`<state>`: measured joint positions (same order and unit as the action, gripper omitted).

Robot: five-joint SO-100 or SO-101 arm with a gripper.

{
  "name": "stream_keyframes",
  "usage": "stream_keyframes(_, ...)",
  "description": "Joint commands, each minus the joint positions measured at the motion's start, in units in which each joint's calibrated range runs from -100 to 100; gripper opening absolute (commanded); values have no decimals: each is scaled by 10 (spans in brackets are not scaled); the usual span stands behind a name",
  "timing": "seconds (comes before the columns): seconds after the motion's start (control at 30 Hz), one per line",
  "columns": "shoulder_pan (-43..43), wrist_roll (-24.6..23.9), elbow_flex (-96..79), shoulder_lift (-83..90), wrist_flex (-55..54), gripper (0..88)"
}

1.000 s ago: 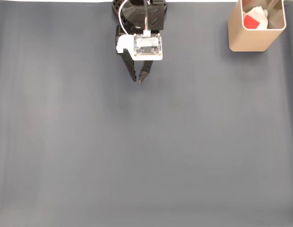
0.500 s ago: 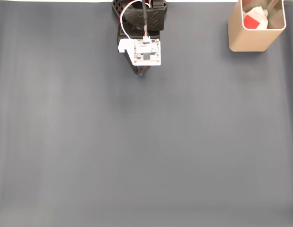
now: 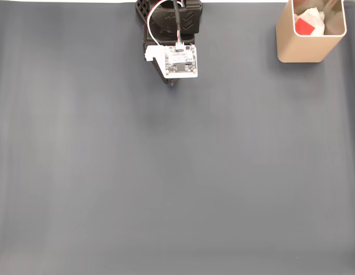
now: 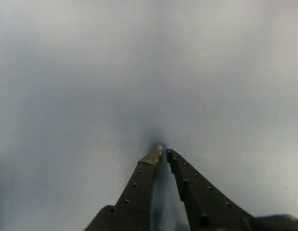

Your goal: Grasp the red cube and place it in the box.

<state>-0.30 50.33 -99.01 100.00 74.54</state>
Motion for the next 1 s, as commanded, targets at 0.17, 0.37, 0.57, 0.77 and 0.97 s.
stream_keyframes(0.17,-4,-9,-8,-2,14,3)
stream_keyframes(0.37,-4,-9,-8,-2,14,3)
stream_keyframes(0.57,-4,-9,-8,-2,14,3)
stream_keyframes(0.77,-4,-9,-8,-2,14,3)
stream_keyframes(0.97,-4,-9,-8,-2,14,3)
